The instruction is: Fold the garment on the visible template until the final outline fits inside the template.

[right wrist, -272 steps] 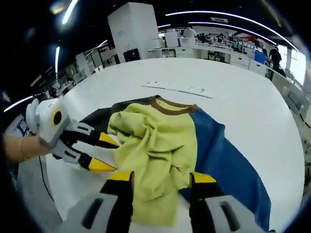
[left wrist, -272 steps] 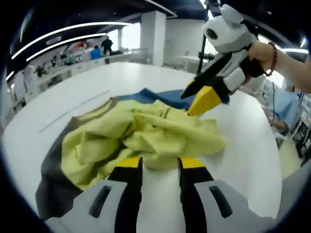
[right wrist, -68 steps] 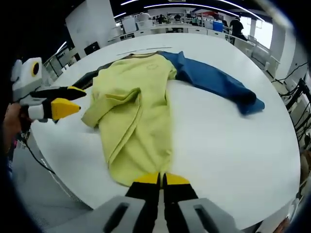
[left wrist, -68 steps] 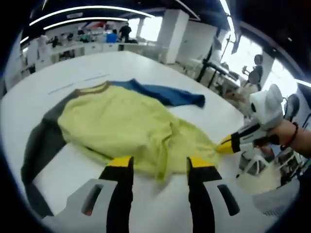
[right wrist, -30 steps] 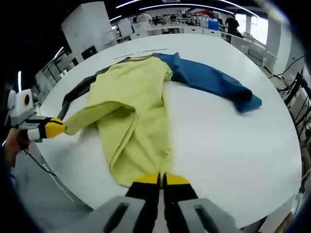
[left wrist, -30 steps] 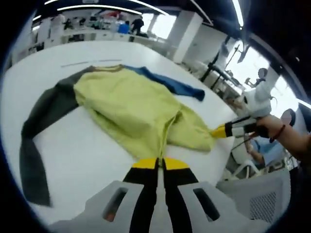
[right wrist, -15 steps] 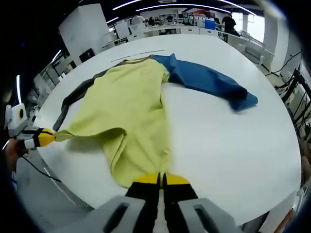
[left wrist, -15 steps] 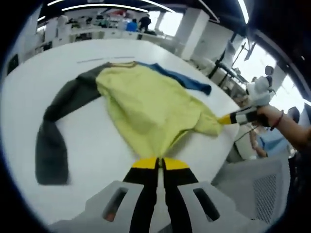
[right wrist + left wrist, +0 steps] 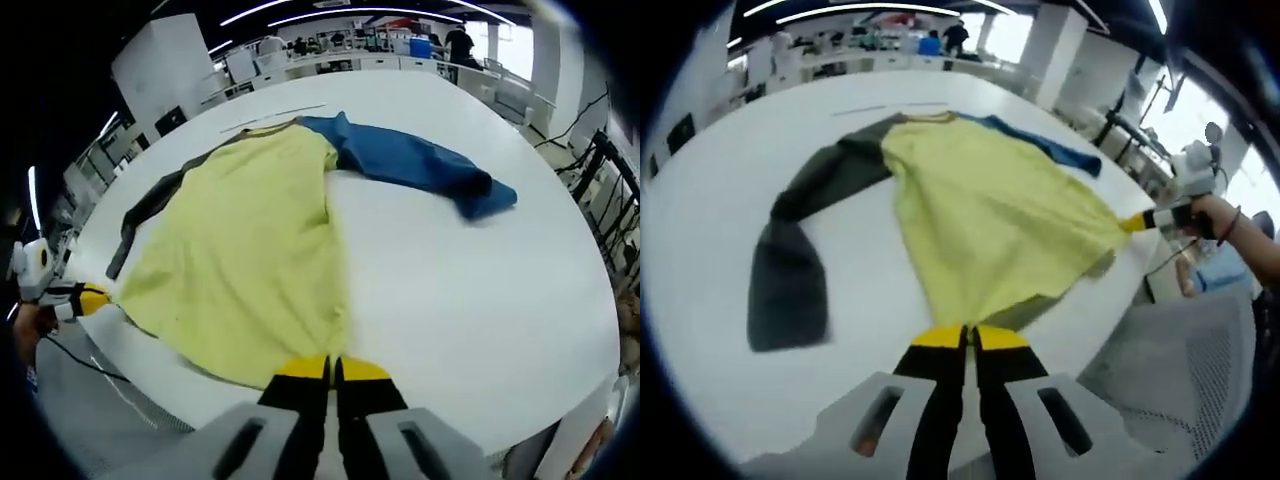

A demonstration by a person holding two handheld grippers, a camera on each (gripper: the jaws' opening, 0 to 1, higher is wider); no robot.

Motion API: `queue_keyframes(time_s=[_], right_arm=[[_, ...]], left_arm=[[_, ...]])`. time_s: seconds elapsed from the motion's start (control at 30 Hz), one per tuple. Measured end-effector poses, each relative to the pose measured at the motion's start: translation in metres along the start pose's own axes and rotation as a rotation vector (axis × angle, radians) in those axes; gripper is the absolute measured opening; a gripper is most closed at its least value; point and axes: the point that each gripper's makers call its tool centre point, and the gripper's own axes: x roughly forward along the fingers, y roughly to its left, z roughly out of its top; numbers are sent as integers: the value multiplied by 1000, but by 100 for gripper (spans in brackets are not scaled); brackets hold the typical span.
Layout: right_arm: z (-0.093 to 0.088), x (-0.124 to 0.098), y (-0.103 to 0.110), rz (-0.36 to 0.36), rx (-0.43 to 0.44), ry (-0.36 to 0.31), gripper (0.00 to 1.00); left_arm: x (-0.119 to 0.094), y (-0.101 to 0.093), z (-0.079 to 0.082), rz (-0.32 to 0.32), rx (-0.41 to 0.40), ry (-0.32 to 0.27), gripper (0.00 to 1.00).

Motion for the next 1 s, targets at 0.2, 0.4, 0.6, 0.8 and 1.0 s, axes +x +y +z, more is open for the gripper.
queue_keyframes(time_s=[0.2, 0.4, 0.6, 0.8, 1.0], right_arm=[[-1, -3, -9, -16, 24, -5, 0], [-2, -4, -15, -15, 49, -6, 0], [-6, -2, -13, -11, 39, 7, 0], [-5, -5, -8, -4, -21, 9, 5], [7, -13, -9, 5, -23, -25, 24]], left_arm=[[-1, 10, -13, 23, -15, 13, 0], [-5, 10, -21, 40, -48, 24, 0], [-8, 6, -23, 33, -65, 25, 1], [-16, 7, -12, 19, -138, -38, 8], [-21, 5, 10, 28, -112, -96, 28]])
